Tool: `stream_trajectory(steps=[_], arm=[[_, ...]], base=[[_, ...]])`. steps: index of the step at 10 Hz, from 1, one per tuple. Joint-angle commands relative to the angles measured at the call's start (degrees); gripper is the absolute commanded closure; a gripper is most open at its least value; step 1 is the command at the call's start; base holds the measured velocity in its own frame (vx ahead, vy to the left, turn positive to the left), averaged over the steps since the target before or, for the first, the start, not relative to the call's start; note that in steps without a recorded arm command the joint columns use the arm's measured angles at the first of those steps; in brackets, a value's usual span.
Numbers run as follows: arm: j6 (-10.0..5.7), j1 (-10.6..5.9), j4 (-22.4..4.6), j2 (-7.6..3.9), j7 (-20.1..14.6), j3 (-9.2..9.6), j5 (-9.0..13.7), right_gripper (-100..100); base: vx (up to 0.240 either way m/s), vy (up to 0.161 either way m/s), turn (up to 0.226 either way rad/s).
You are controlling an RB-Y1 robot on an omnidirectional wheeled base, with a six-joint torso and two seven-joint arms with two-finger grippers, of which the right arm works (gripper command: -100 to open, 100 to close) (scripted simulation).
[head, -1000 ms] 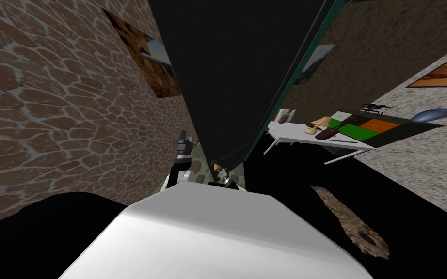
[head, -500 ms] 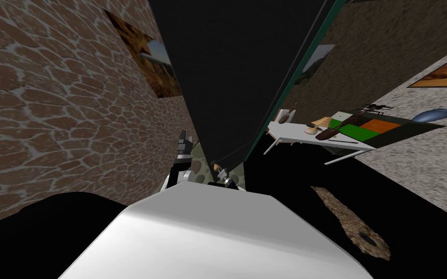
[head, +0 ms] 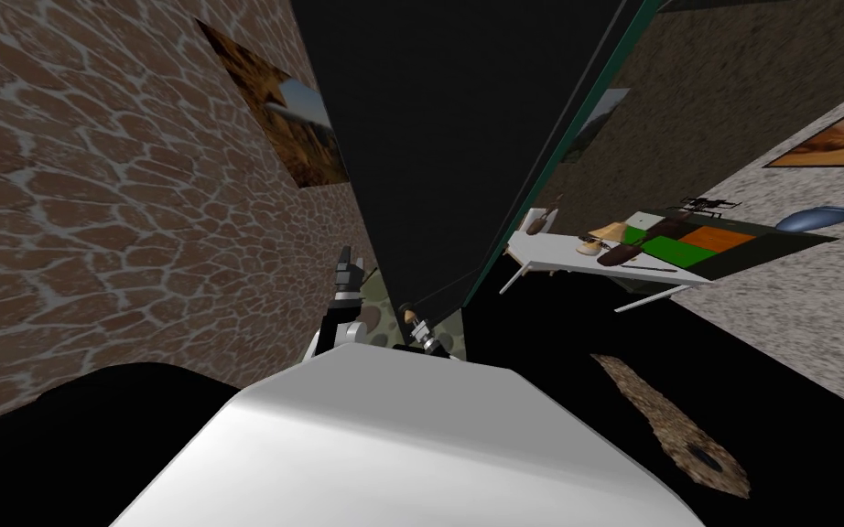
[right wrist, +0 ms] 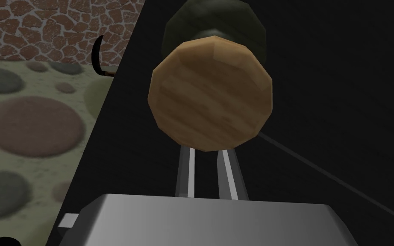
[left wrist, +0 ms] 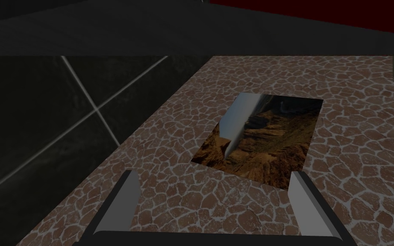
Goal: Push the door open
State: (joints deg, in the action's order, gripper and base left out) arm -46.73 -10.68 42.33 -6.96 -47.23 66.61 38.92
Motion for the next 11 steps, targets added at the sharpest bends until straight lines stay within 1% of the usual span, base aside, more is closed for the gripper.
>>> stream_trajectory(steps=[1, 2, 3, 6, 7, 8, 9, 10, 11], arm=[[-0.93, -0.18, 1.77, -0.13, -0.5, -0.21, 0.69, 100], [-0.93, -0.18, 1.77, -0.13, -0.5, -0.21, 0.69, 100], [-1.49, 0.23, 2.3, 0.09, -2.01, 0.2, 2.51, 100], [-1.49, 0.23, 2.3, 0.09, -2.01, 0.2, 2.51, 100], [-1.8, 0.46, 2.58, 0.22, -2.82, 0.42, 3.5, 100], [-1.8, 0.46, 2.58, 0.22, -2.82, 0.42, 3.5, 100], [-2.11, 0.69, 2.87, 0.34, -3.65, 0.65, 4.5, 100], [-2.11, 0.69, 2.87, 0.34, -3.65, 0.65, 4.5, 100], [-2.43, 0.92, 3.16, 0.48, -4.51, 0.88, 5.54, 100]], base=[[0.078, 0.103, -0.02], [0.033, 0.029, 0.011], [0.046, 0.044, -0.023], [0.032, 0.031, -0.006], [0.018, 0.028, -0.021], [0.022, 0.031, -0.019], [0.053, 0.052, -0.018], [0.056, 0.052, -0.012], [0.053, 0.065, -0.019]])
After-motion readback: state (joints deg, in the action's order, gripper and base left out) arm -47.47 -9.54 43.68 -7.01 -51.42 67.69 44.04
